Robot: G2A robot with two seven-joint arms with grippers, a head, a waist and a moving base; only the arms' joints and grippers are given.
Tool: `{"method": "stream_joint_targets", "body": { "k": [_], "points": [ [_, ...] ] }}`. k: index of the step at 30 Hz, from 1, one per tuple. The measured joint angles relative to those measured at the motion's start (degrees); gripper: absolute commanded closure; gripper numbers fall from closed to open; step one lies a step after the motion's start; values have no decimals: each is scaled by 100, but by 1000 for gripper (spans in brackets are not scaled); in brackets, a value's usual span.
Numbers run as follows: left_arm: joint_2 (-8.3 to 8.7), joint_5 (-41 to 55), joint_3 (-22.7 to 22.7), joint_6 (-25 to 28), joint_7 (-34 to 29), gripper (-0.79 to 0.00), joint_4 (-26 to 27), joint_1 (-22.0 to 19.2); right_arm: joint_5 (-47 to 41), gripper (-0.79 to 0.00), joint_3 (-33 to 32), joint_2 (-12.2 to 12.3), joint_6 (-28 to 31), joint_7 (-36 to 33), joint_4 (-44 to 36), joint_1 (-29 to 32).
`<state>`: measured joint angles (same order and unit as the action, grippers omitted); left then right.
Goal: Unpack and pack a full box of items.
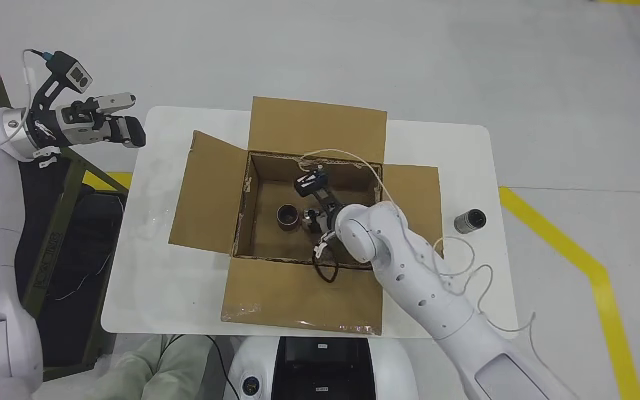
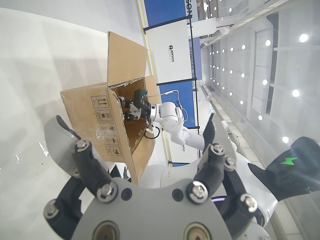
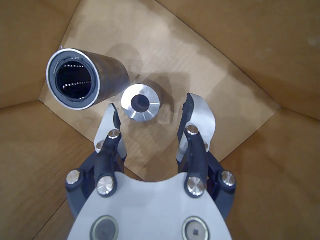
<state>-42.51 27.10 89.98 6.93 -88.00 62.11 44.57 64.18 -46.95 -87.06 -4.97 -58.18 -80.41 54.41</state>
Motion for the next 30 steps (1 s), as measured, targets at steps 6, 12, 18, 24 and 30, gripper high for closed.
{"method": "stream_joint_targets", "body": {
  "k": [6, 12, 18, 24, 30],
  "points": [
    [0, 0, 0, 0, 0, -785, 0, 0, -106, -566, 16, -47, -5, 68, 197, -104],
    [0, 0, 0, 0, 0, -785, 0, 0, -190, -517, 42, -90, -7, 143, 319, -181],
    [0, 0, 0, 0, 0, -785, 0, 0, -231, -329, 69, -125, 12, 194, 421, -232],
    [0, 0, 0, 0, 0, -785, 0, 0, -250, -99, 53, -137, 36, 196, 475, -226],
    [0, 0, 0, 0, 0, -785, 0, 0, -147, 0, -45, -102, -8, 83, 186, -113]
  ]
}}
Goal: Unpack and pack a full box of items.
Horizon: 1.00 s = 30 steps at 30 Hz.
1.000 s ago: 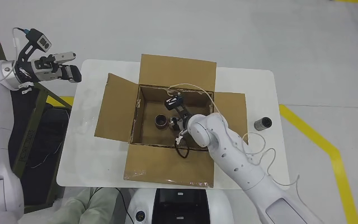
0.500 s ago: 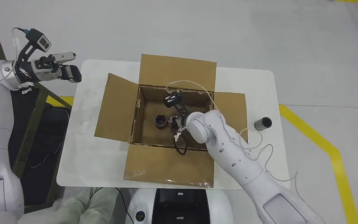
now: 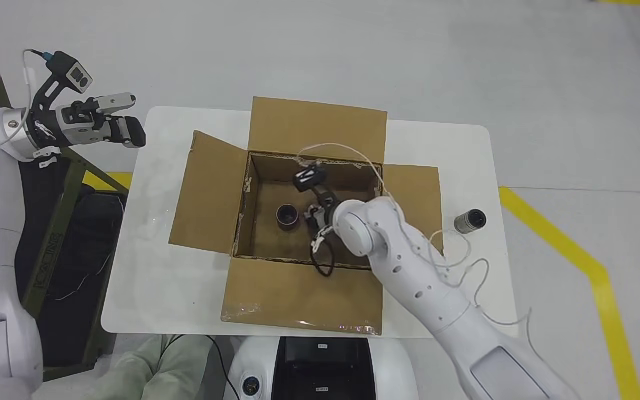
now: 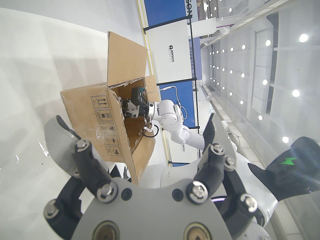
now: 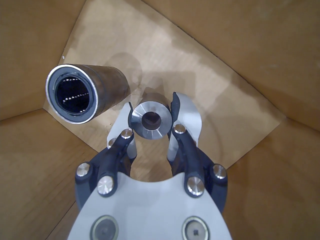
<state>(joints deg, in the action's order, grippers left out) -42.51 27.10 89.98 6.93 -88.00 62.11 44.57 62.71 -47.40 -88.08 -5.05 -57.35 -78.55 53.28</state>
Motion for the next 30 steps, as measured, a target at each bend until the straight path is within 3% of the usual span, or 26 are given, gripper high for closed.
{"method": "stream_joint_targets", "body": {
  "k": [19, 30],
  "points": [
    [0, 0, 0, 0, 0, -785, 0, 0, 623, 0, -612, 278, 178, -316, -2193, 960],
    [0, 0, 0, 0, 0, -785, 0, 0, 528, 0, -948, 361, 253, -220, -3000, 1308]
  ]
}}
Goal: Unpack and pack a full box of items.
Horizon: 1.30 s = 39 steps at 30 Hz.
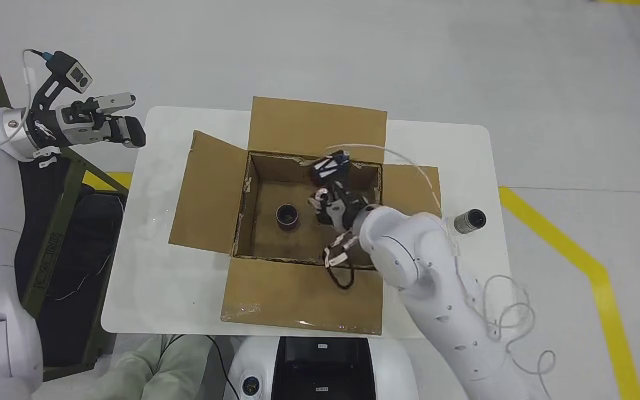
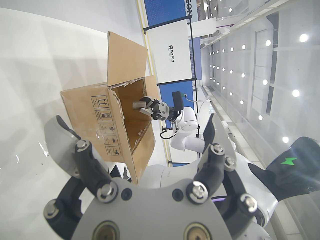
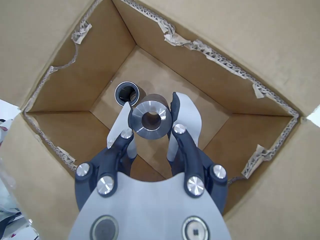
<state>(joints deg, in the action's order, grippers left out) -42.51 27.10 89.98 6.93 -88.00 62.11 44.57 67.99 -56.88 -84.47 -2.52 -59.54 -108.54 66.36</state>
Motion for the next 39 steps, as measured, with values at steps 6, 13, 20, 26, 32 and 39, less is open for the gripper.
{"method": "stream_joint_targets", "body": {
  "k": [6, 13, 20, 26, 32, 39],
  "points": [
    [0, 0, 0, 0, 0, -785, 0, 0, -313, 0, -442, 68, 35, 86, -481, 268],
    [0, 0, 0, 0, 0, -785, 0, 0, -282, 0, -1052, 177, 15, 212, -1388, 730],
    [0, 0, 0, 0, 0, -785, 0, 0, -36, 0, -1627, 279, -24, 285, -2089, 1297],
    [0, 0, 0, 0, 0, -785, 0, 0, -211, 0, -2139, 342, -70, 450, -2430, 1824],
    [0, 0, 0, 0, 0, -785, 0, 0, -355, 0, -2609, 393, -114, 719, -2614, 2264],
    [0, 0, 0, 0, 0, -785, 0, 0, -183, 0, -3152, 447, -297, 838, -2610, 2652]
  ]
}}
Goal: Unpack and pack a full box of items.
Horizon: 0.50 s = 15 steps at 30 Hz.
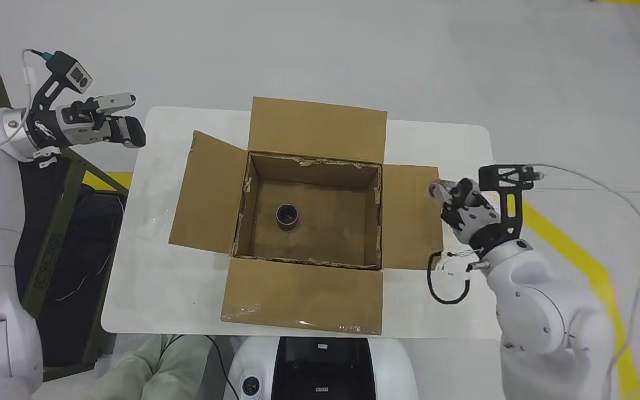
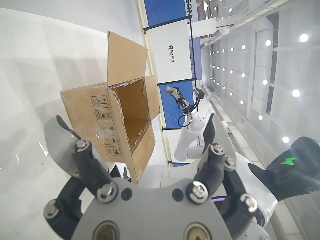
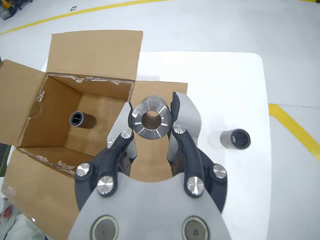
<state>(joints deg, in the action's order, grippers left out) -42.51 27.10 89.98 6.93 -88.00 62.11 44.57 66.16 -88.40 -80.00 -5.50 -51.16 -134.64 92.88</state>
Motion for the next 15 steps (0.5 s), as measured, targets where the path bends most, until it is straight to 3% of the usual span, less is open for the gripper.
{"method": "stream_joint_targets", "body": {
  "k": [15],
  "points": [
    [0, 0, 0, 0, 0, -785, 0, 0, -111, 0, -807, 65, -405, -13, 2, 764]
  ]
}}
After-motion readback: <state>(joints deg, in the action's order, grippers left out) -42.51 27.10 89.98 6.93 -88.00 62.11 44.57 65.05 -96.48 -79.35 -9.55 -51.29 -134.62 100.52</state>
